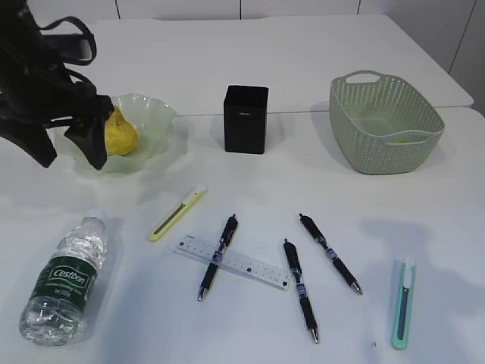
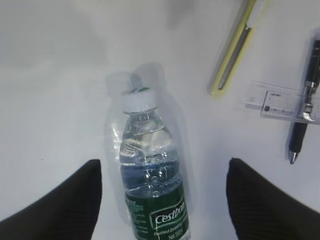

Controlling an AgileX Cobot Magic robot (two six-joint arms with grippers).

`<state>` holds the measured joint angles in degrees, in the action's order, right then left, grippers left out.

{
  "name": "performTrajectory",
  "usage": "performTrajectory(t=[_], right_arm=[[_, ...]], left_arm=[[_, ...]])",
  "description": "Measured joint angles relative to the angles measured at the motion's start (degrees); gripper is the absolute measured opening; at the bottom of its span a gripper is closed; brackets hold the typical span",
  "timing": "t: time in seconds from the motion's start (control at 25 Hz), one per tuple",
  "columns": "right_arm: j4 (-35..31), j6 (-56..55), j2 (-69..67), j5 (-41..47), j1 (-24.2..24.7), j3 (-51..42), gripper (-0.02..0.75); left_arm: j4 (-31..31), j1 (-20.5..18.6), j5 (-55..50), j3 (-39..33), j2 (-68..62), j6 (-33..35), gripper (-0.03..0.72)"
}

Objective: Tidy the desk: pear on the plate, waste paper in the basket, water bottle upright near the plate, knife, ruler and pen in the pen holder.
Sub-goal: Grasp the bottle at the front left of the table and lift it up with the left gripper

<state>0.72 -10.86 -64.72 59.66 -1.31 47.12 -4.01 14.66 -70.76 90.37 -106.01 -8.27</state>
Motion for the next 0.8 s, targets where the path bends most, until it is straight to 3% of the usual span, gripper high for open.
performTrajectory(t=[0.52,0.8], right_arm=[[-0.72,0.46,0.46,0.00,0.00,0.00,0.387],[-1.67,0.92,0.46,0.00,0.00,0.00,0.387]], left_arm=[[1.84,0.00,0.96,-9.61,-1.96,-0.58,0.550],[2.36,0.07,1.18,-10.69,-2.39,-1.09,0.551]])
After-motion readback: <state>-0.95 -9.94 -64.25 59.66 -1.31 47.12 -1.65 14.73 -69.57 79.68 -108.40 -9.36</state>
